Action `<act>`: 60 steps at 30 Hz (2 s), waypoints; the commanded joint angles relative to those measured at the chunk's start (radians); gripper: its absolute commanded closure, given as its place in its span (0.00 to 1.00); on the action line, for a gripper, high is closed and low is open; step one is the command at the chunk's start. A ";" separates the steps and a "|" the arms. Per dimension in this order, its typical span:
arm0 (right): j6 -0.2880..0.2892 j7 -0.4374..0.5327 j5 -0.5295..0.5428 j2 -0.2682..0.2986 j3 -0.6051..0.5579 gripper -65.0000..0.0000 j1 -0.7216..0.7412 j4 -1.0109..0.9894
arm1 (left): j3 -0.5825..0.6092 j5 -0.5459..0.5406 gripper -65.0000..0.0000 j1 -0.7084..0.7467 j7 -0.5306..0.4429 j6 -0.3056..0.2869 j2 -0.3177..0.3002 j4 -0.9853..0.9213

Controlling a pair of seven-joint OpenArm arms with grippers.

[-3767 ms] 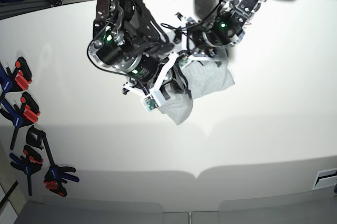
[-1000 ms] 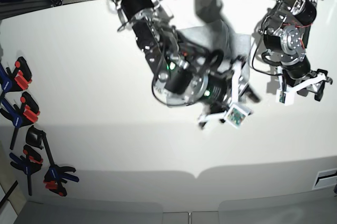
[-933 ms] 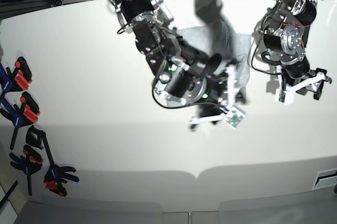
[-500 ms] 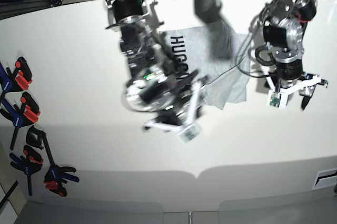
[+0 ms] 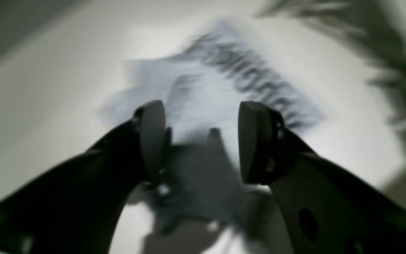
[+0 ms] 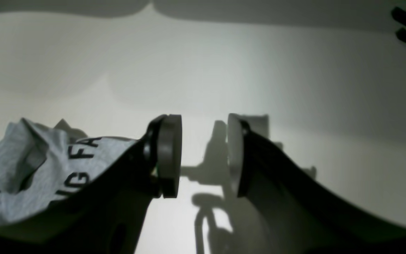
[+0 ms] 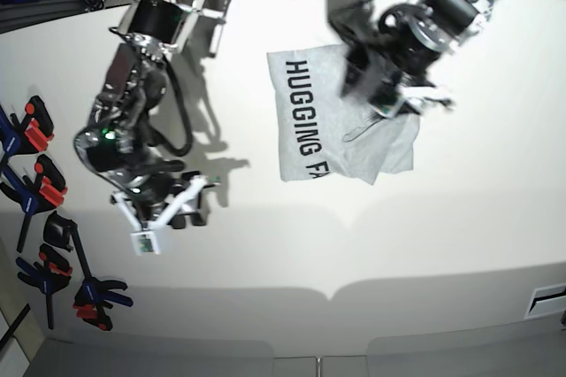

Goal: Fold the T-shirt properly
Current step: 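Raise both grippers away from the folded shirt, then lower the left gripper onto the shirt's folded edge and grasp it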

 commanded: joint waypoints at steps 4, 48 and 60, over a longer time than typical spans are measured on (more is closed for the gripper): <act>0.016 0.016 0.043 0.029 0.031 0.68 0.026 0.020 | -0.005 0.057 0.52 -0.006 -0.125 -0.003 0.045 -0.019; 0.035 0.009 0.152 0.026 0.032 0.68 0.027 0.020 | -0.006 0.590 0.52 -0.424 0.090 0.301 0.037 -0.642; 0.043 0.011 0.157 0.026 0.032 0.68 0.027 0.020 | -0.005 0.131 0.52 -0.171 -0.037 0.060 0.040 -0.222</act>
